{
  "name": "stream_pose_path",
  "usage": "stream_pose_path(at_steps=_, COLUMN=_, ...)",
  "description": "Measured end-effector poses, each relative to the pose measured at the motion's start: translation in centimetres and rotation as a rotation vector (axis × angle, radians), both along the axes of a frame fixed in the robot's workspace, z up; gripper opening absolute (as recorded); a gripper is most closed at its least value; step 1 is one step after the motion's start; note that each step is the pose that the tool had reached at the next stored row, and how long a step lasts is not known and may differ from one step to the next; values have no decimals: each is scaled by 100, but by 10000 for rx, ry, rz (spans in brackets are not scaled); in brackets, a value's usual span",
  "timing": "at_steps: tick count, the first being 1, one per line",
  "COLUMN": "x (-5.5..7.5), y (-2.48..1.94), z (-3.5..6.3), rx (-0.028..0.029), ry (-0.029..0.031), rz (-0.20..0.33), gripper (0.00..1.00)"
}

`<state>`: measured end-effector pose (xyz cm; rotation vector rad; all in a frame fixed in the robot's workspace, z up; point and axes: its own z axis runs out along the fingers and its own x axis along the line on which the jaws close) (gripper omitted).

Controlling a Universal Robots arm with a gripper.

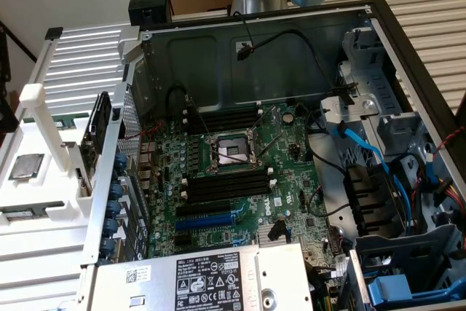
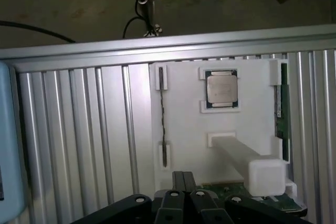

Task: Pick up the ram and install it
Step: 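Pick up the ram and move it above insertion slot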

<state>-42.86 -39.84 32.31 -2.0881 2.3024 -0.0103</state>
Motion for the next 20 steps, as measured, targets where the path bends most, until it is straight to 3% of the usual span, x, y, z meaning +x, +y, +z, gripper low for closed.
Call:
stream_pose_path(at_steps=13, x=0, y=0, z=-253, rx=-1, ry=18, rz=-1, gripper=10)
stream_pose_path(at_steps=14, x=1, y=-6, z=-309, rx=0, ry=28, rz=1, gripper=10)
stream_pose_path(at_steps=17, x=-1, y=-34, z=-363, rx=1, ry=41, rz=0, gripper=10)
stream_pose_path(at_steps=20, x=-2, y=-35, z=-415, rx=1, ry=58, rz=-2, gripper=10)
